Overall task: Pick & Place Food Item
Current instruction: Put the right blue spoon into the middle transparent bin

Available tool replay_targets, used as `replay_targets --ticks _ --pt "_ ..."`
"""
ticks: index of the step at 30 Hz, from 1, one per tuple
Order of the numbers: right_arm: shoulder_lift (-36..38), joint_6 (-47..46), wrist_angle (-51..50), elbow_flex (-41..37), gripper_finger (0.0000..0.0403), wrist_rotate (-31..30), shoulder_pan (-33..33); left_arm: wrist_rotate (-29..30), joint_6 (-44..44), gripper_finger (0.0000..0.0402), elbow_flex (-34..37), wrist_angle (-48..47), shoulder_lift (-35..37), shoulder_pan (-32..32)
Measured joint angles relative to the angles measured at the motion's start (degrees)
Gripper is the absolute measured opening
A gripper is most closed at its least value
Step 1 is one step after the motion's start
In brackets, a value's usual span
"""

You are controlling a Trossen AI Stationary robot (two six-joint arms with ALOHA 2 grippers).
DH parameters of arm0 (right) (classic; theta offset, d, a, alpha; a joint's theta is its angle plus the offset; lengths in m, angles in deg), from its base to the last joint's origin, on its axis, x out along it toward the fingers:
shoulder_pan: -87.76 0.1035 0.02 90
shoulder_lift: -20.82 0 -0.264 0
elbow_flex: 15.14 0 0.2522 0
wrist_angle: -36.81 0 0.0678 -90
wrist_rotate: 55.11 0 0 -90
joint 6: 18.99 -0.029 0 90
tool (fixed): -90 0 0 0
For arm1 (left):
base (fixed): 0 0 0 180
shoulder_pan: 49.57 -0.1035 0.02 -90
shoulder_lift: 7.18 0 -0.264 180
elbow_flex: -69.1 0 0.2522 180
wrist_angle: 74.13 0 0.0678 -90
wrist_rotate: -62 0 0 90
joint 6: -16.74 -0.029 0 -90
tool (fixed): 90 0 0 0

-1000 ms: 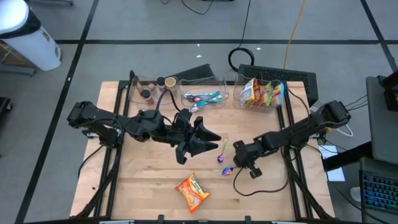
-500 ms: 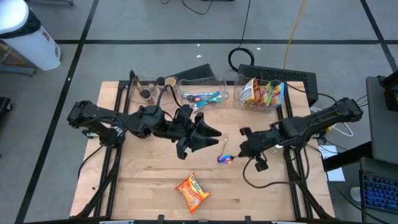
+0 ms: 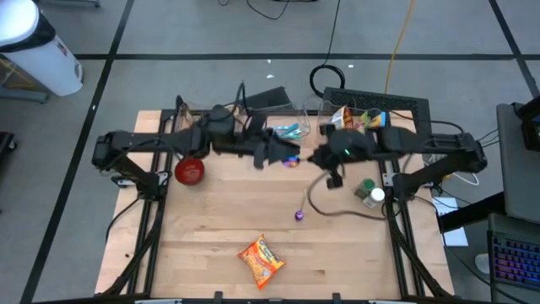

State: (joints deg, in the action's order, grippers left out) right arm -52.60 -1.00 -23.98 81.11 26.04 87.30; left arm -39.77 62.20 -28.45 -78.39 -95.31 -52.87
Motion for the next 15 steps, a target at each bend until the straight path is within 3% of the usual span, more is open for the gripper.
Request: replay_targets --ticks 3,8,15 --pt "-3.12 4.84 0.23 1.55 0.0000 0.87 -5.41 -3.72 0.27 0.0182 0.00 -2.41 0.12 -4.58" --pt "-9.11 10.02 4.32 2.01 0.0000 7.25 -13.75 -12.87 -0.56 0.0182 0.00 -1.63 0.74 -12.75" --pt "-16.83 11.15 14.00 2.03 0.0000 12.20 -22.33 -26.25 -1.91 0.0182 0.00 -1.69 3.49 -22.12"
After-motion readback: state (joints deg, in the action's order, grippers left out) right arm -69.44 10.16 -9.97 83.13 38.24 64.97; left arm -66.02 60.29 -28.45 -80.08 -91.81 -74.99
